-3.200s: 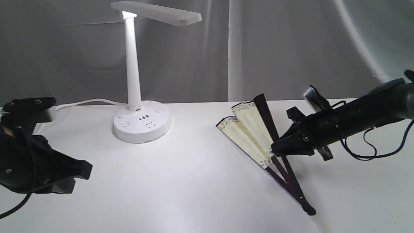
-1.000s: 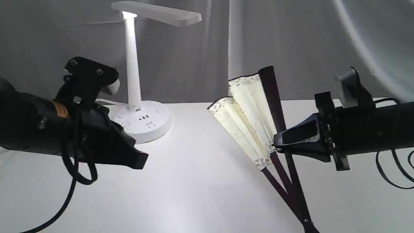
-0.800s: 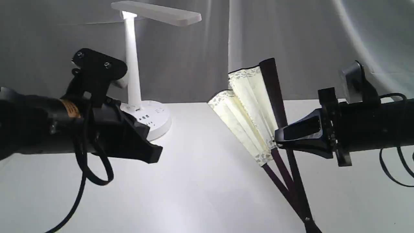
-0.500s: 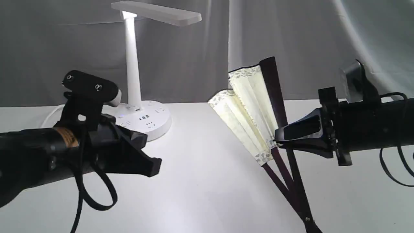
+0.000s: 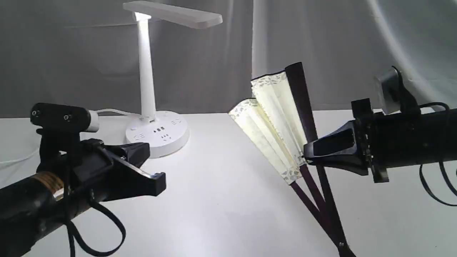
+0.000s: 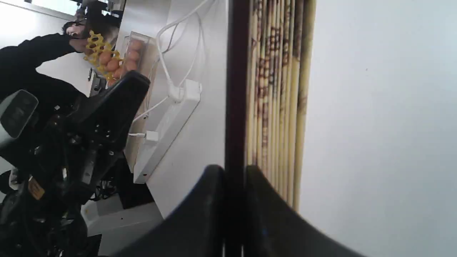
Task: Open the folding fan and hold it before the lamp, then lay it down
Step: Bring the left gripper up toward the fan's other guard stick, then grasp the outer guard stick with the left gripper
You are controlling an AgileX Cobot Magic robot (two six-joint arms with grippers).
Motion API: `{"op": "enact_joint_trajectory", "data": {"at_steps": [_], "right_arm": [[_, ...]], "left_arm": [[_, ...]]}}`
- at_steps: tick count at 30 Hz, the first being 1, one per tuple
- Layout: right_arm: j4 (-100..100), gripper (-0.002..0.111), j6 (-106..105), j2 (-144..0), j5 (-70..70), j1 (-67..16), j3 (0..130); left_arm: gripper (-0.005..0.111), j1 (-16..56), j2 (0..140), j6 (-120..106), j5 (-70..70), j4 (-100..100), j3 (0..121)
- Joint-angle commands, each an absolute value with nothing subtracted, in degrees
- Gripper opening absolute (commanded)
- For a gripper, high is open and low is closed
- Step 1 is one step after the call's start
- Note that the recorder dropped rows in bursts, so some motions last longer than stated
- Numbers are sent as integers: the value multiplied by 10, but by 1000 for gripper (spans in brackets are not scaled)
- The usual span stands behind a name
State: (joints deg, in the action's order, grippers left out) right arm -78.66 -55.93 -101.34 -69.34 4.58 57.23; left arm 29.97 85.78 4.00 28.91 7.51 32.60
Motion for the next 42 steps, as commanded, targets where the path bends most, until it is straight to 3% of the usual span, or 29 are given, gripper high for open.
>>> {"op": "enact_joint_trajectory", "data": {"at_steps": [1, 17, 25, 34, 42], "right_arm": [[-789, 0, -572, -1005, -700, 46, 571], [-789, 0, -579, -1005, -700, 46, 571], [-789, 0, -582, -1005, -700, 46, 571], [-787, 0, -587, -1005, -700, 46, 571], [-787, 0, -587, -1005, -700, 46, 571]], "left_arm": [[0, 303, 855, 122, 366, 7, 304], [3, 303, 969, 282, 522, -83, 297], [23, 303, 1035, 386, 574, -83, 297], [57, 303, 1069, 533, 596, -83, 297], [62, 302, 1086, 625, 653, -83, 308]]}}
